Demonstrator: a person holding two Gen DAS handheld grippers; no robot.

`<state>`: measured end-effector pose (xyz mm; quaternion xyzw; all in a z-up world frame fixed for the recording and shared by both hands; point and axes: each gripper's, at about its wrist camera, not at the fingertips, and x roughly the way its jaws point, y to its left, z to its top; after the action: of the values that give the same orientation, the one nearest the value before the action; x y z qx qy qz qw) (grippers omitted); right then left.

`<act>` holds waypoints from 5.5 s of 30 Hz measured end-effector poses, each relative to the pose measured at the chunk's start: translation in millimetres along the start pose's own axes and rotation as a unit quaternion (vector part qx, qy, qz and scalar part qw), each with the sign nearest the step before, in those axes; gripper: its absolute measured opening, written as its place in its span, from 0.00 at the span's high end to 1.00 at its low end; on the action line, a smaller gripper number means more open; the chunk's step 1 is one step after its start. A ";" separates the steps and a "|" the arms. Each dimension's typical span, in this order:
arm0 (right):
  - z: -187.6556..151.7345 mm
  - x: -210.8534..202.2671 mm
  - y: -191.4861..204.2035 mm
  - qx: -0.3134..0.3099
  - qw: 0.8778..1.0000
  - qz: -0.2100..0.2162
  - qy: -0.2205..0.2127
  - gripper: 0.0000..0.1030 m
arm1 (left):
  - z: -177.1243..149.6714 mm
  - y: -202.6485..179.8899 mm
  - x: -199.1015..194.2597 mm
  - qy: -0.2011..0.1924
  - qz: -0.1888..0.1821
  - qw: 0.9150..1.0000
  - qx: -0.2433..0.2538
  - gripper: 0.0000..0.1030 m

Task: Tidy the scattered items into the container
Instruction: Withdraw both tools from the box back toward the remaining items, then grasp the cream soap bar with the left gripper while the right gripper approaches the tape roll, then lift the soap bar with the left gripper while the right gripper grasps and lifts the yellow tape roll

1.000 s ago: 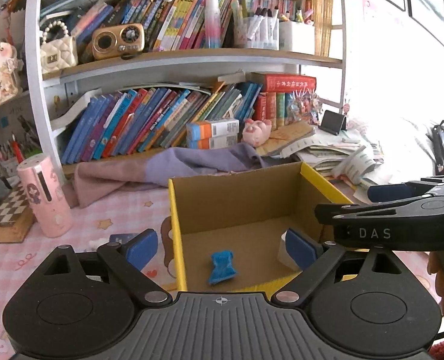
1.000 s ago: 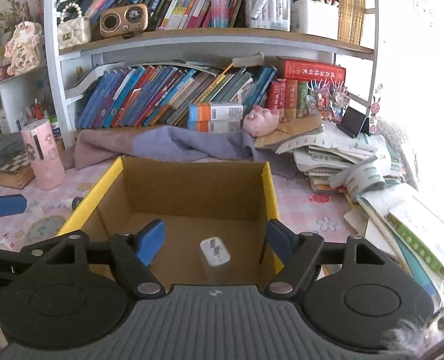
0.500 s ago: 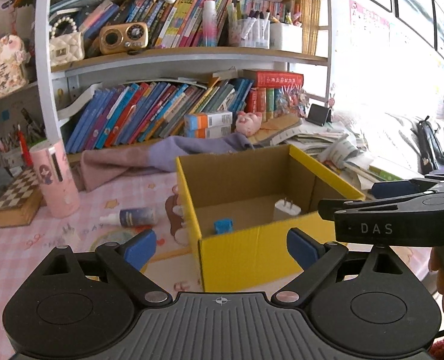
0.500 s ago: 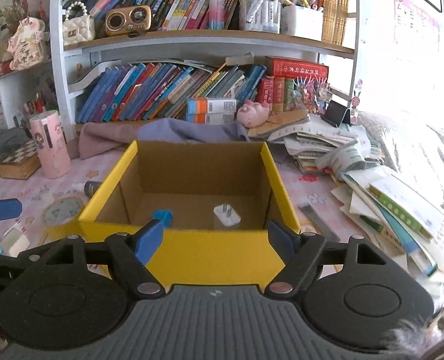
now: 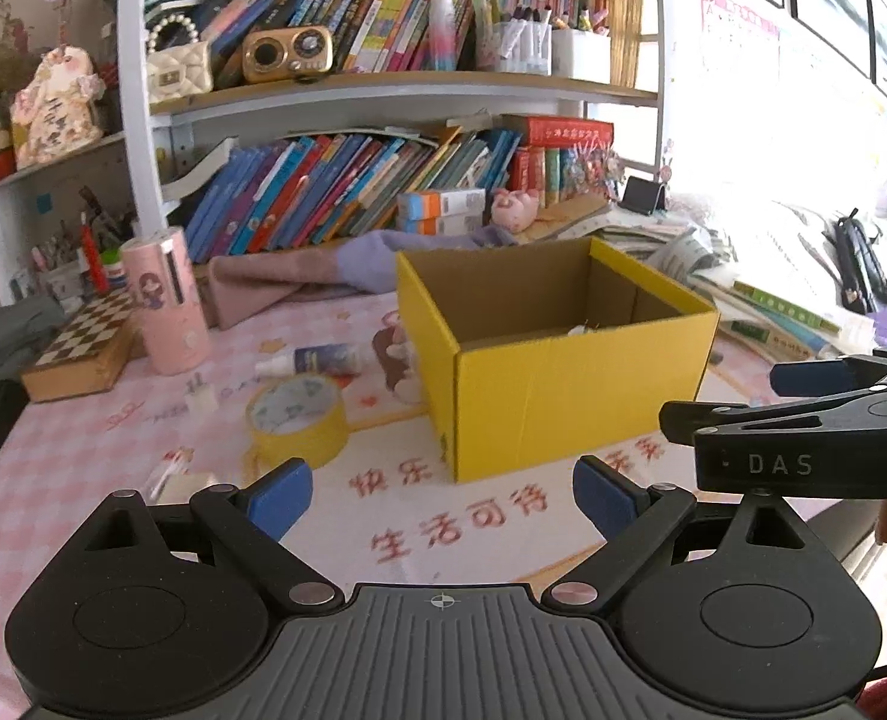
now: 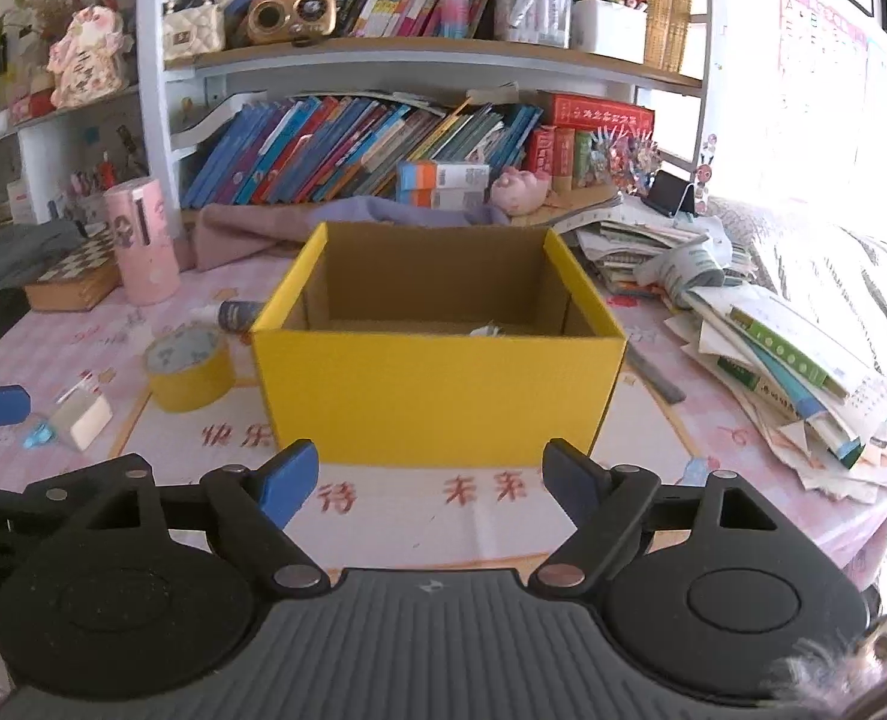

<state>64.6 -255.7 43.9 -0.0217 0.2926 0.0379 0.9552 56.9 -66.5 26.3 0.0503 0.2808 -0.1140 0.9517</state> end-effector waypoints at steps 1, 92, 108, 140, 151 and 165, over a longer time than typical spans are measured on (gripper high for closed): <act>-2.4 -1.1 3.4 -0.002 1.000 0.002 0.003 0.21 | -3.2 2.3 -2.5 0.003 0.002 1.000 0.000 0.07; 73.4 191.8 182.6 -0.136 0.976 0.137 0.104 0.15 | -17.8 160.0 110.7 0.129 0.104 0.981 -0.104 0.33; 81.9 241.1 196.4 -0.134 0.971 0.134 0.145 0.11 | -17.1 170.4 157.7 0.164 0.074 0.977 -0.115 0.45; 86.0 221.3 194.2 -0.113 0.973 0.152 0.135 0.15 | -2.9 168.6 119.2 0.117 0.064 0.986 -0.099 0.65; 86.6 175.5 178.8 -0.101 0.978 0.156 0.098 0.15 | 1.1 160.1 78.6 0.080 0.078 0.989 -0.094 0.66; 75.6 115.0 165.3 -0.104 0.979 0.166 0.061 0.15 | -2.3 154.1 25.1 0.040 0.093 0.989 -0.108 0.66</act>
<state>187.6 -79.4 38.8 -0.0743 0.3447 0.2252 0.9083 114.0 78.5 15.6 -0.0223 0.3236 0.0080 0.9459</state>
